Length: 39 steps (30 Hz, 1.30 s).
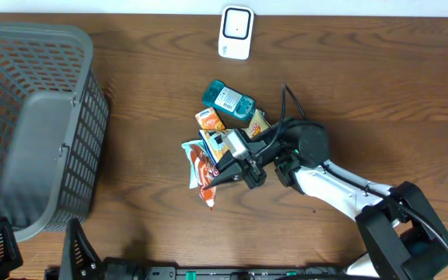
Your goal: Scan the item barcode
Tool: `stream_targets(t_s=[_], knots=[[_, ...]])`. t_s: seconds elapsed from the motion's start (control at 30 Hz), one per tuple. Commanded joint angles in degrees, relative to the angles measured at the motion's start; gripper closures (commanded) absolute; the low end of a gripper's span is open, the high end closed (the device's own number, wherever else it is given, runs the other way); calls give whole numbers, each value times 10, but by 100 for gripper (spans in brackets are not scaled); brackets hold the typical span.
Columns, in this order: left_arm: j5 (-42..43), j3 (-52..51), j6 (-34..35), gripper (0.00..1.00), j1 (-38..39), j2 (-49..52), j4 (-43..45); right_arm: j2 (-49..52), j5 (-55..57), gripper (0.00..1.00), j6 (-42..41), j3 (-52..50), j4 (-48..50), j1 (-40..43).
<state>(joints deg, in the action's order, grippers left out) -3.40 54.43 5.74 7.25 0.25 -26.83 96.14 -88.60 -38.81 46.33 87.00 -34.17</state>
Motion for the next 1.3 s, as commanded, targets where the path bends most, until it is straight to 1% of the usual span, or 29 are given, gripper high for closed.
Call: stream_targets(t_s=[0.0,0.1,0.23,0.37,0.43,0.47,0.5,0.53,0.6,0.63,0.7,0.73,0.8,0.9,1.0,1.1,1.27], knots=[[-3,-5,-7,2,1,-1,1,-3,5,99,-94,4,33,-1],[-3,-13,-7,2,1,-1,1,-3,38,99,-119,4,33,3],[-3,-20,-7,2,1,-1,1,-6,121,99,-178,4,33,12],[-3,-27,-7,2,1,-1,1,-5,121,99,-177,4,24,33],[-3,-32,-7,2,1,-1,1,-5,76,99,-137,4,-31,46],[-3,-33,-7,2,1,-1,1,-5,49,99,-99,4,-74,51],[-3,-36,-7,2,1,-1,1,-5,35,99,-57,4,-138,60],[-3,-40,-7,2,1,-1,0,-5,43,99,-16,4,-228,71],[-3,-47,-7,2,1,-1,-2,-5,63,99,46,4,-340,86],[-3,-50,-7,2,1,-1,-1,-5,81,98,79,4,-412,97],[-3,-59,-7,2,1,-1,-1,-5,116,98,104,4,-481,112],[-3,-65,-7,2,1,-1,-2,-5,141,99,104,4,-506,120],[-3,-72,-8,2,1,-1,-7,-5,162,99,104,4,-516,127],[-3,-74,-10,2,1,-1,-63,-5,203,99,102,5,-530,127],[-3,-76,-10,2,1,-1,-83,-5,243,99,111,5,-558,128],[-3,-82,-10,2,1,-1,-96,-5,293,99,124,9,-619,126],[-3,-87,-10,2,1,-1,-113,-6,348,99,143,9,-688,101]])
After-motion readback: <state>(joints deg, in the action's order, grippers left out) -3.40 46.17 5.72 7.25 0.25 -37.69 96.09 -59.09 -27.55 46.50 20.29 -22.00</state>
